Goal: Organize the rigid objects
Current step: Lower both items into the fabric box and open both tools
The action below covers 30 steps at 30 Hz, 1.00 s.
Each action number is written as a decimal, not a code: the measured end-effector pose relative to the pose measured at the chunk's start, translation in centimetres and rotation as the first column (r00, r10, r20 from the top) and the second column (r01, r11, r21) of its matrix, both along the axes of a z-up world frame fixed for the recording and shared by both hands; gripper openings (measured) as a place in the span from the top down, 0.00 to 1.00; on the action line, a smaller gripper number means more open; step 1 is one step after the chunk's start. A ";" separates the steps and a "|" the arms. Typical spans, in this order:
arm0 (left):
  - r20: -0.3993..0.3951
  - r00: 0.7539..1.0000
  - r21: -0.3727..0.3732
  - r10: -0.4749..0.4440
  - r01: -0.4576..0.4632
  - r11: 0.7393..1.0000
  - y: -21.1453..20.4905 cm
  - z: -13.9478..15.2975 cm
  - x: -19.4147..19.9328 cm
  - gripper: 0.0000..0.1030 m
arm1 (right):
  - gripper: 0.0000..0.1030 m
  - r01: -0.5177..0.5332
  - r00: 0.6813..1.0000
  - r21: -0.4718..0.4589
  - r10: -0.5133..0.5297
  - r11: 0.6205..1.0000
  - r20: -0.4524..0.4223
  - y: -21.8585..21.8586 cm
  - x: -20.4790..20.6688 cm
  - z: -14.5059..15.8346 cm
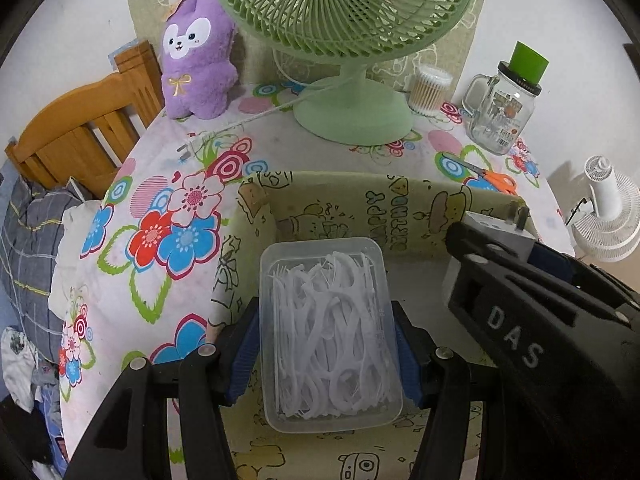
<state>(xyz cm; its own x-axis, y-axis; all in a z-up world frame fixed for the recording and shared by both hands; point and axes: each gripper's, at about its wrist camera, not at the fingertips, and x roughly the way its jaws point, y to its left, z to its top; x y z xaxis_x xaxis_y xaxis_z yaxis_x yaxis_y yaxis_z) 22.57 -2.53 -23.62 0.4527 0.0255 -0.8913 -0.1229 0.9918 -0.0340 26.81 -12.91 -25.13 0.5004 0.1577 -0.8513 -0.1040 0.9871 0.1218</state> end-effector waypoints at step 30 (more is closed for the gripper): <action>0.029 0.999 -0.004 0.013 -0.013 1.000 0.1 2.1 -1.0 0.21 | 0.21 -0.033 0.998 0.018 0.033 0.999 0.045 0.6 -1.6 2.6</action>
<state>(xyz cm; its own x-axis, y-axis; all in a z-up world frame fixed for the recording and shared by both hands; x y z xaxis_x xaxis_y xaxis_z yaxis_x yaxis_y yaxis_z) 21.58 -2.43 -21.53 0.4781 0.0283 -0.8779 -0.1350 0.9900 -0.0417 25.24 -12.31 -22.56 0.5319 0.1902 -0.8251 -0.1421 0.9807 0.1345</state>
